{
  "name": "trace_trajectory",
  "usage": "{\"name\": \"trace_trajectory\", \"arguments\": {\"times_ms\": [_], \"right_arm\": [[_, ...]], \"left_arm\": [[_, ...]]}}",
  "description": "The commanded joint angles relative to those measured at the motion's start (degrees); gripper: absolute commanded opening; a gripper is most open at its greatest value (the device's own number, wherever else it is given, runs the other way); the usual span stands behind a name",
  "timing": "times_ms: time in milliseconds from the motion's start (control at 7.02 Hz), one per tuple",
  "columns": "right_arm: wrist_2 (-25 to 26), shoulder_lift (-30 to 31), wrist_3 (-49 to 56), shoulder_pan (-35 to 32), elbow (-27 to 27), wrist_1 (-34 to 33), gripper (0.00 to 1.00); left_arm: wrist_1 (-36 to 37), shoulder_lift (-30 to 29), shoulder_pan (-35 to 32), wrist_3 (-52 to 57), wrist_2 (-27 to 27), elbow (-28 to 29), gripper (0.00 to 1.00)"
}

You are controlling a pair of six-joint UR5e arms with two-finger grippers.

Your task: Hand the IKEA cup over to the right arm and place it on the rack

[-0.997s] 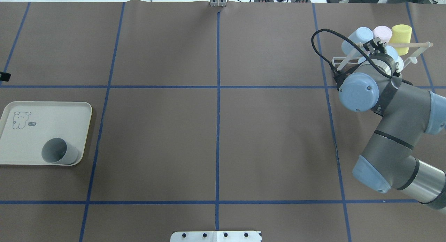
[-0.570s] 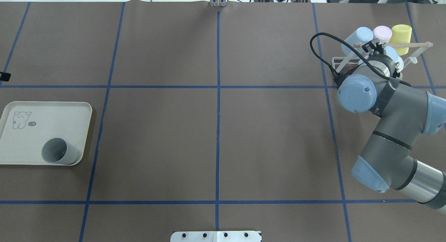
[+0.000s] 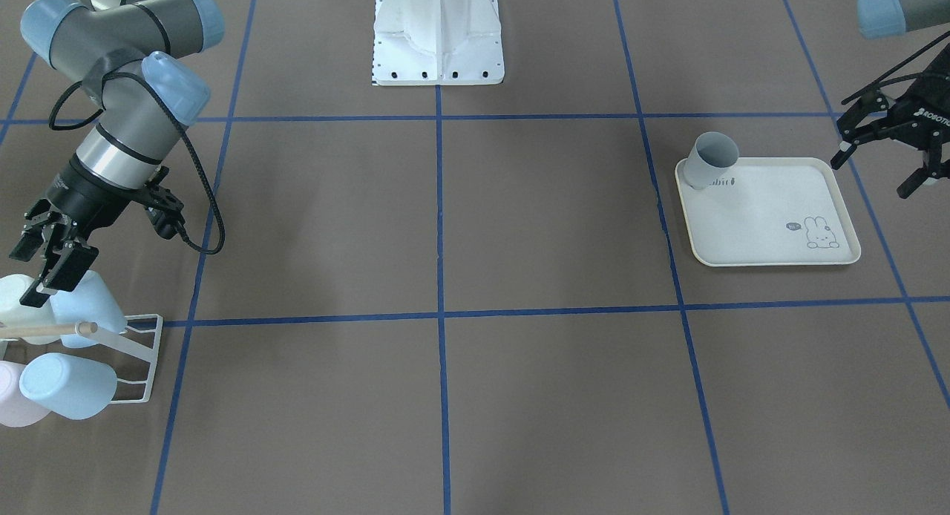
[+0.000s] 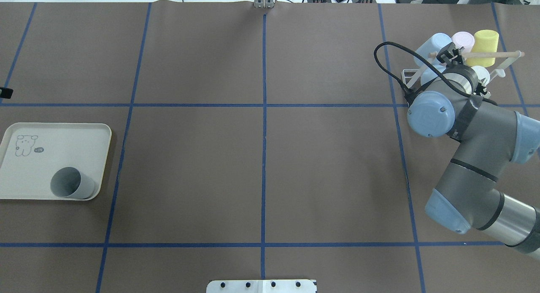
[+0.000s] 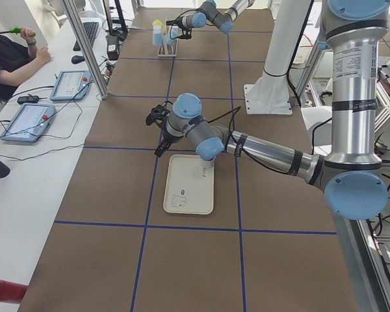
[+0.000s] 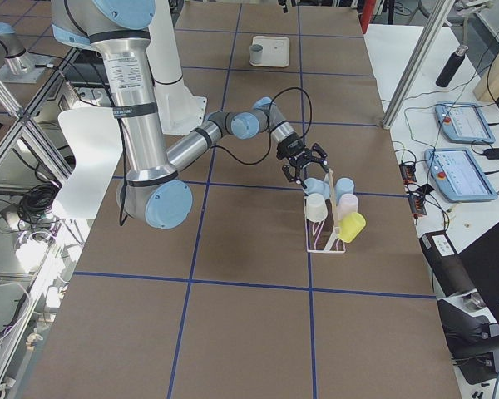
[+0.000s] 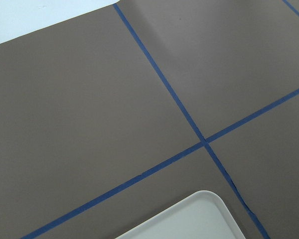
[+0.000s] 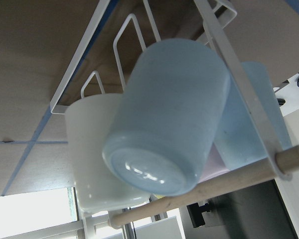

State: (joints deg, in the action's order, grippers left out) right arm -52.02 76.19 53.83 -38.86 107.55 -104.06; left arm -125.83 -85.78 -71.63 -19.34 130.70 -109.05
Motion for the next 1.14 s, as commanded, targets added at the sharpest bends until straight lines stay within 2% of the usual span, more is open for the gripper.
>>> {"name": "trace_trajectory", "arguments": {"times_ms": [0, 142, 285, 427, 712, 855, 997], "right_arm": [[0.17, -3.3, 0.74, -0.16, 0.99, 0.0, 0.98], [-0.36, -5.77, 0.4, -0.16, 3.35, -0.09, 0.98], [-3.93, -7.36, -1.34, -0.25, 6.42, -0.09, 0.98], [-9.53, -7.72, -8.15, -0.16, 9.49, -0.09, 0.98], [-21.13, -10.0, -30.24, 0.19, 10.84, 0.7, 0.98], [-25.72, -10.27, -40.54, 0.89, 10.84, 3.66, 0.98], [-30.81, -10.28, -50.65, 1.33, 10.84, 9.26, 0.98]], "left_arm": [[-0.21, 0.0, 0.0, 0.0, 0.0, 0.25, 1.0], [-0.3, 0.0, 0.0, 0.0, 0.0, 0.25, 1.0], [-0.38, 0.0, 0.0, -0.09, -0.09, 0.16, 1.0], [-0.39, 0.0, 0.0, -0.17, -0.27, 0.07, 1.0], [-0.47, 1.22, 0.09, -0.53, -0.88, -0.72, 1.0], [-0.47, 2.19, 0.17, -0.7, -0.8, -1.07, 1.0], [-1.17, 2.98, 0.7, -5.92, -0.88, -1.07, 1.0]]}}
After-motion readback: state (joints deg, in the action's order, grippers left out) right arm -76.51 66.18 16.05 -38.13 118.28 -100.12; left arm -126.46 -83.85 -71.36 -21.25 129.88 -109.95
